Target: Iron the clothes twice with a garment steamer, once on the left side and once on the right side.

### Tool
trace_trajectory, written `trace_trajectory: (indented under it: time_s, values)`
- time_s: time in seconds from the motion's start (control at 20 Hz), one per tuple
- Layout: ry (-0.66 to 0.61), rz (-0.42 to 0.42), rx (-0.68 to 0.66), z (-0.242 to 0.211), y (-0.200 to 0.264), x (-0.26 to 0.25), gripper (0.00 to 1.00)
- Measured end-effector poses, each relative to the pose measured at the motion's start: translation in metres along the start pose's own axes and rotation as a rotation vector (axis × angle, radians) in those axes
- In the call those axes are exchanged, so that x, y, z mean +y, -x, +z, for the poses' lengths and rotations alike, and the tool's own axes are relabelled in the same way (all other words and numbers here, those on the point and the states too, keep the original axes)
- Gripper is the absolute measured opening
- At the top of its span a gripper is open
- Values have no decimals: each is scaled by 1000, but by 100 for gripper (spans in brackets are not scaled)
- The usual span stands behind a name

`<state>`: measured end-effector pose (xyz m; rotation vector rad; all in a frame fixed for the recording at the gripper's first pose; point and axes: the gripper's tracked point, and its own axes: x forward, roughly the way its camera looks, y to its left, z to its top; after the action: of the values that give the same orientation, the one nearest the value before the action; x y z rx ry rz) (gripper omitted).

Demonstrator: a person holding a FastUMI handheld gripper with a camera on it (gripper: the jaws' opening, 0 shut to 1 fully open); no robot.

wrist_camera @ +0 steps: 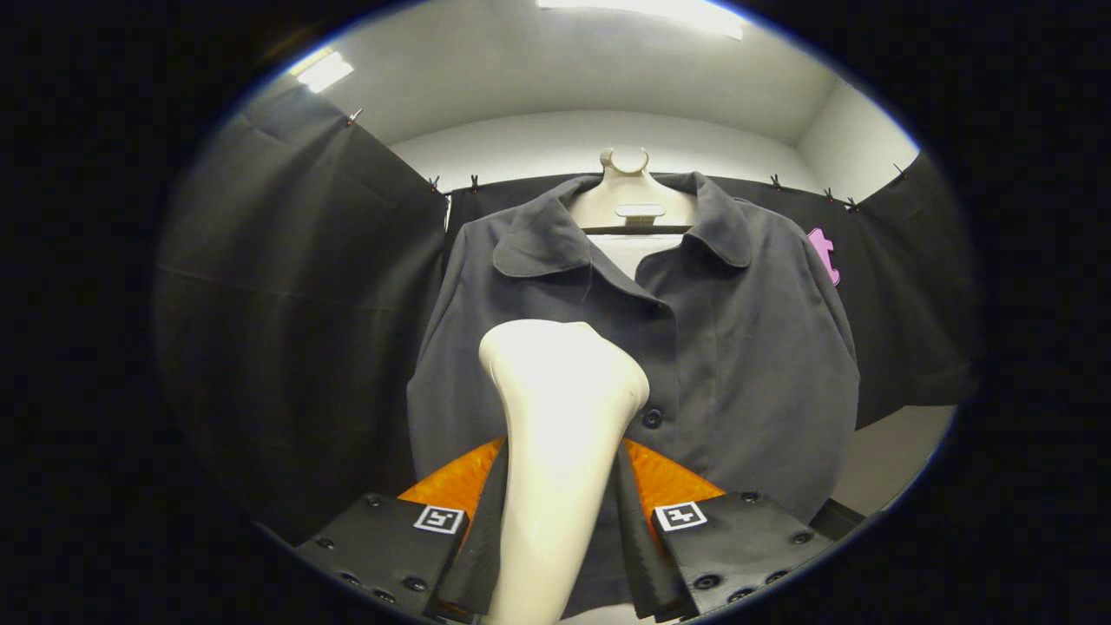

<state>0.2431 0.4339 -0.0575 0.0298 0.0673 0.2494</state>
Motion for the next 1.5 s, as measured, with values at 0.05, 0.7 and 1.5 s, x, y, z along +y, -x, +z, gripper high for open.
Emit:
trace_trajectory:
  time_s: [0.05, 0.7, 1.5]
  values:
    - [1, -1, -1, 1, -4, 1, 65]
    - [29, -19, -6, -5, -14, 6, 65]
    - [16, -40, 91, -60, 5, -10, 65]
